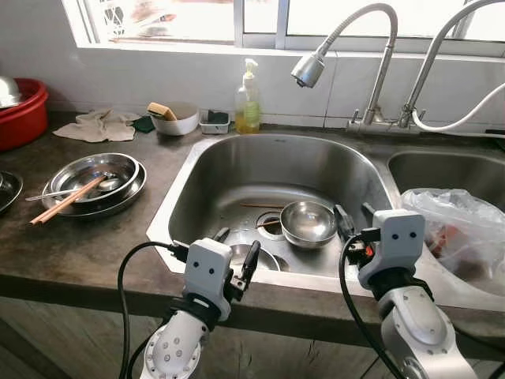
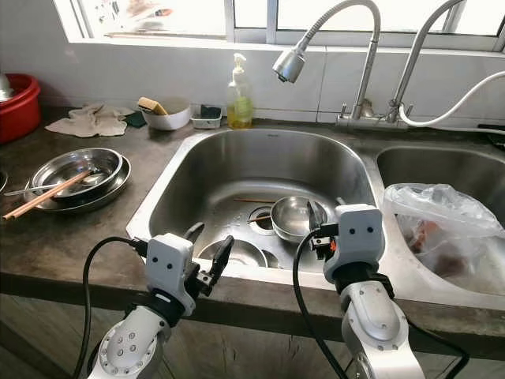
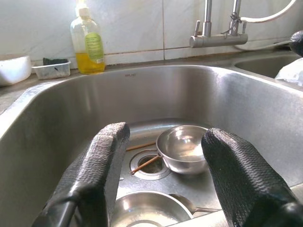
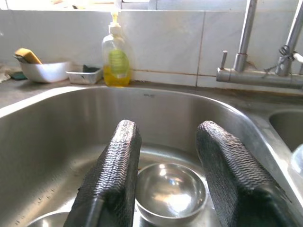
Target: Kitchen organization
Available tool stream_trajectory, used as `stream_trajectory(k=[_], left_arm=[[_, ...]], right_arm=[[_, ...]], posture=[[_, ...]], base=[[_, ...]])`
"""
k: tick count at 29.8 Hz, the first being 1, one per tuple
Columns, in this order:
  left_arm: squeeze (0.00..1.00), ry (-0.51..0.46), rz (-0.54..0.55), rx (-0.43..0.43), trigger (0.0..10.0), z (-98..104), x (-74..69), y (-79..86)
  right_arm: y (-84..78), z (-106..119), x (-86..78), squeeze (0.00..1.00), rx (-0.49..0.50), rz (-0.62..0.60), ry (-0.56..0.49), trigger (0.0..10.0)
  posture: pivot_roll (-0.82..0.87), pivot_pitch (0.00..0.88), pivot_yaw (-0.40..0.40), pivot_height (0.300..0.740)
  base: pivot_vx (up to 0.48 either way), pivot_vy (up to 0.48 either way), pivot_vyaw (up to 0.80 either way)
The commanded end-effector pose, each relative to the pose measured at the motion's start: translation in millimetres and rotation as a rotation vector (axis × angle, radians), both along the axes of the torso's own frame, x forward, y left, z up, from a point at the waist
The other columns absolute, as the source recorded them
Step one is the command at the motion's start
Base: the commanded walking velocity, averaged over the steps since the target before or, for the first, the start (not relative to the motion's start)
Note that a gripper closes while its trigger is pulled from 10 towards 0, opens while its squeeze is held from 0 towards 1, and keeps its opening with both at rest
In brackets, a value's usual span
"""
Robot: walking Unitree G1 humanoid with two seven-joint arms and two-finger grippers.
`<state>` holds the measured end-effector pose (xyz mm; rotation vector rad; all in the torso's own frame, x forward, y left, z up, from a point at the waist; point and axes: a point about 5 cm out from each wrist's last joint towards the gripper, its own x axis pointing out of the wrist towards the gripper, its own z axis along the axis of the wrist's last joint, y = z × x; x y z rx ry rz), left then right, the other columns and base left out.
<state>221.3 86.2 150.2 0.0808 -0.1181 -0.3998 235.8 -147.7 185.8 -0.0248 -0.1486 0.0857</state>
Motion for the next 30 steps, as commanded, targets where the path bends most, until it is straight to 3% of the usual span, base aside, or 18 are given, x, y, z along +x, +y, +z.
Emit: stream_trajectory(k=[1,7,23,30], left_arm=[[0.0,0.002,-0.002,-0.004,10.0,-0.8,0.2,0.3],[0.0,0.01,0.001,0.0,10.0,-3.4,-0.9,0.0],[0.0,0.023,0.009,0.0,10.0,-3.9,-0.5,0.0],[0.0,0.021,0.013,0.001,10.0,-3.9,-1.2,0.2]], right_arm=[[1.1,3.8,1.6,0.0,0.002,0.003,-0.026,10.0],[5.3,3.6,5.2,0.0,-0.008,0.019,-0.029,10.0],[6.9,3.4,10.8,0.0,-0.01,0.018,-0.027,10.0],[6.4,5.4,15.7,0.0,0.008,0.019,-0.029,10.0]], posture=[[0.03,0.0,-0.03,0.74],[0.03,0.0,-0.036,0.74],[0.03,0.016,-0.036,0.74],[0.04,0.019,-0.038,0.74]], base=[[0.0,0.0,0.0],[-0.222,0.315,0.26],[0.0,0.0,0.8],[0.0,0.402,0.0]])
